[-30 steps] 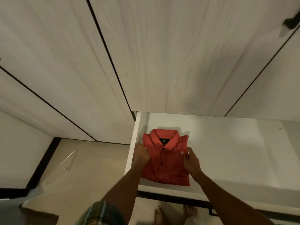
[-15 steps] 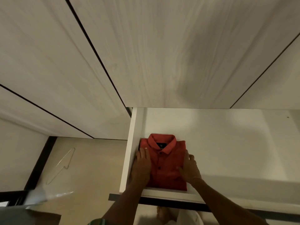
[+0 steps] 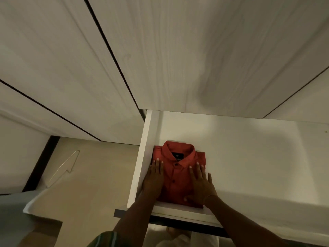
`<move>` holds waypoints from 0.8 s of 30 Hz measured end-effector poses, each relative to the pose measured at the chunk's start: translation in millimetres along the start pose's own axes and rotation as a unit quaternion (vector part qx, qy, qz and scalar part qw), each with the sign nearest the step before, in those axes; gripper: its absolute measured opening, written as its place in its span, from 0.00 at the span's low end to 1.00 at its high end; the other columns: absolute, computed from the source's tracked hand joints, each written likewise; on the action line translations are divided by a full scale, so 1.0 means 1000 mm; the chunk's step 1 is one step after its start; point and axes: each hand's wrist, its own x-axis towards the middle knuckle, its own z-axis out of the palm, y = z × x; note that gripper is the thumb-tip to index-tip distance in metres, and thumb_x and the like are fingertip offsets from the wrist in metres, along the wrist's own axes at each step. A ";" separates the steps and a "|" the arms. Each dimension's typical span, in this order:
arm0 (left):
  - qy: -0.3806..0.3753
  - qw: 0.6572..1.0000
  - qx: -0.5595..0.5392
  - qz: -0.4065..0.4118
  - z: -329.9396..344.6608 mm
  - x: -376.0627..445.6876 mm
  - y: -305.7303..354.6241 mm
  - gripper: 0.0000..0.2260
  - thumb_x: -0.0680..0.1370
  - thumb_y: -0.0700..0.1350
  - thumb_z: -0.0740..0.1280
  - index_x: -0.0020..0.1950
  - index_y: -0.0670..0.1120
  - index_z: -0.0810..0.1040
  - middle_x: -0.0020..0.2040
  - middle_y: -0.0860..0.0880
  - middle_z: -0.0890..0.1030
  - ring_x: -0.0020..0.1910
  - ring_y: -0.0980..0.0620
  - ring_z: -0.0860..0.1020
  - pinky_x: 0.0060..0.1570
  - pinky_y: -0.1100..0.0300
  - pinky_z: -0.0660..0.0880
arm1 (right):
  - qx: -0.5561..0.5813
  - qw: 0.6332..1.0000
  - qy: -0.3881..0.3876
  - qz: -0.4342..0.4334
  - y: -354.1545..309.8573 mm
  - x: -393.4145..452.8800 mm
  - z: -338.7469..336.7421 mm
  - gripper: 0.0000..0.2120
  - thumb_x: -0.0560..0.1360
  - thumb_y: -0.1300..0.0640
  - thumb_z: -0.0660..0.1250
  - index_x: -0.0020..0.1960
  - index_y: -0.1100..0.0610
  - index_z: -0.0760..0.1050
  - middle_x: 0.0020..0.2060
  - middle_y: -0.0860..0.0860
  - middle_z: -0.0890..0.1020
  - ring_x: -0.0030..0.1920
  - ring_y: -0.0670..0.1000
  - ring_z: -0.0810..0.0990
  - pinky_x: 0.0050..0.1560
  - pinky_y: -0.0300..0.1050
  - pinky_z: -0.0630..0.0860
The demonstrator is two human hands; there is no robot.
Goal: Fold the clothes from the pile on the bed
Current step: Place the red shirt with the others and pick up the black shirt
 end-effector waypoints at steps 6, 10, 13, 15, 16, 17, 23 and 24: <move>0.011 1.000 0.006 0.006 -0.031 -0.018 0.003 0.43 0.80 0.40 0.67 0.80 0.38 0.36 0.80 0.34 0.39 0.80 0.36 0.42 0.79 0.45 0.48 | -0.019 0.999 0.042 -0.024 -0.005 -0.010 -0.042 0.58 0.72 0.25 0.61 0.81 0.59 0.35 0.81 0.60 0.40 0.81 0.60 0.40 0.78 0.61 0.39; 0.029 0.999 -0.017 0.004 -0.064 -0.037 0.004 0.44 0.80 0.47 0.68 0.81 0.38 0.39 0.81 0.37 0.42 0.81 0.39 0.43 0.79 0.47 0.43 | -0.033 0.994 0.086 -0.066 -0.014 -0.021 -0.090 0.53 0.67 0.24 0.43 0.82 0.56 0.43 0.81 0.58 0.47 0.81 0.58 0.46 0.79 0.56 0.43; 0.070 0.996 -0.048 0.000 -0.085 -0.060 0.005 0.43 0.79 0.53 0.65 0.81 0.38 0.43 0.82 0.38 0.46 0.81 0.41 0.45 0.80 0.49 0.43 | -0.059 0.986 0.105 -0.119 -0.028 -0.025 -0.127 0.49 0.70 0.26 0.43 0.82 0.55 0.48 0.81 0.59 0.50 0.81 0.58 0.50 0.79 0.57 0.47; 0.107 0.993 -0.050 -0.015 -0.098 -0.078 0.006 0.41 0.79 0.54 0.64 0.82 0.38 0.45 0.82 0.39 0.48 0.82 0.42 0.45 0.80 0.49 0.42 | -0.080 0.978 0.113 -0.158 -0.040 -0.028 -0.150 0.41 0.77 0.35 0.58 0.82 0.55 0.48 0.81 0.58 0.49 0.81 0.58 0.49 0.79 0.57 0.46; 0.121 0.991 -0.052 -0.029 -0.103 -0.089 0.007 0.41 0.79 0.55 0.63 0.82 0.39 0.45 0.82 0.39 0.47 0.82 0.43 0.45 0.80 0.49 0.41 | -0.093 0.973 0.116 -0.179 -0.049 -0.031 -0.159 0.41 0.78 0.38 0.61 0.82 0.55 0.48 0.81 0.58 0.48 0.81 0.58 0.49 0.80 0.56 0.46; 0.136 0.988 -0.059 -0.052 -0.108 -0.102 0.006 0.41 0.79 0.56 0.63 0.82 0.40 0.45 0.82 0.40 0.46 0.82 0.43 0.44 0.79 0.49 0.40 | -0.111 0.965 0.123 -0.203 -0.059 -0.034 -0.169 0.41 0.78 0.40 0.63 0.82 0.55 0.48 0.81 0.58 0.48 0.81 0.58 0.48 0.80 0.56 0.47; 0.168 0.956 -0.117 -0.209 -0.113 -0.179 -0.001 0.46 0.77 0.61 0.66 0.82 0.43 0.42 0.83 0.43 0.42 0.81 0.44 0.42 0.78 0.49 0.37 | -0.186 0.913 0.126 -0.339 -0.129 -0.062 -0.202 0.37 0.81 0.47 0.61 0.82 0.55 0.46 0.81 0.58 0.47 0.81 0.58 0.48 0.80 0.56 0.48; 0.171 0.948 -0.127 -0.235 -0.110 -0.194 -0.002 0.46 0.77 0.60 0.66 0.82 0.43 0.42 0.82 0.43 0.41 0.81 0.44 0.41 0.77 0.49 0.36 | -0.196 0.902 0.125 -0.364 -0.142 -0.068 -0.204 0.37 0.81 0.48 0.61 0.82 0.55 0.46 0.81 0.58 0.47 0.81 0.58 0.49 0.80 0.56 0.48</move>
